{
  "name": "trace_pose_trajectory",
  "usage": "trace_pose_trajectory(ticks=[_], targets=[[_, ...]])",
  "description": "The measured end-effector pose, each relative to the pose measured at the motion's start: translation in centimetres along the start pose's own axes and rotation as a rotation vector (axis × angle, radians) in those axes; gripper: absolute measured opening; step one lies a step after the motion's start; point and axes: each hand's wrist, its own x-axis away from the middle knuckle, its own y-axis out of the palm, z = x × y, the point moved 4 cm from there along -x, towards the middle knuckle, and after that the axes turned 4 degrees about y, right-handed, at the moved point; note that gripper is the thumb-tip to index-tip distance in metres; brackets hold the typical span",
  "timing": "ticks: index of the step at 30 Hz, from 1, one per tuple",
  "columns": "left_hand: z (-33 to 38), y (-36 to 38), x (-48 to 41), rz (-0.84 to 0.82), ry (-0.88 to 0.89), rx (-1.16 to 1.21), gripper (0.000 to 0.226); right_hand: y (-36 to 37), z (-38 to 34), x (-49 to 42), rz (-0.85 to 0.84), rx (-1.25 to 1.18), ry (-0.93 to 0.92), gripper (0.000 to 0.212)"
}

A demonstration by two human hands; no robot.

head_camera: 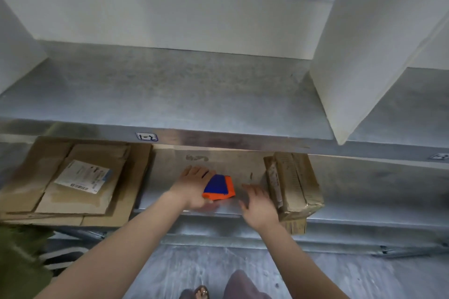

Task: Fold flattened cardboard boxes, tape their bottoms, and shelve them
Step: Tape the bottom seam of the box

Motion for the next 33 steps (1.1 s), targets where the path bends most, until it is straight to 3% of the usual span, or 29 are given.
trace_pose_trajectory(ticks=[6, 9, 20, 23, 33], targets=[[-0.7, -0.6, -1.9, -0.015, 0.037, 0.238, 0.043, 0.8, 1.0, -0.6, -0.023, -0.072, 0.044, 0.052], [-0.7, -1.2, -1.6, -0.032, 0.078, 0.263, 0.032, 1.0, 1.1, -0.8, -0.014, -0.095, 0.06, 0.051], [-2.3, -0.5, -0.3, -0.011, 0.017, 0.392, 0.045, 1.7, 1.2, -1.5, -0.044, 0.03, 0.003, 0.055], [-2.0, -0.1, 0.0, 0.035, -0.01, 0.371, 0.042, 1.9, 1.0, -1.4, -0.048, 0.08, -0.018, 0.057], [-0.7, -0.1, 2.6, 0.16, 0.0, 0.294, 0.066, 1.3, 0.8, -0.7, -0.023, 0.016, -0.016, 0.053]])
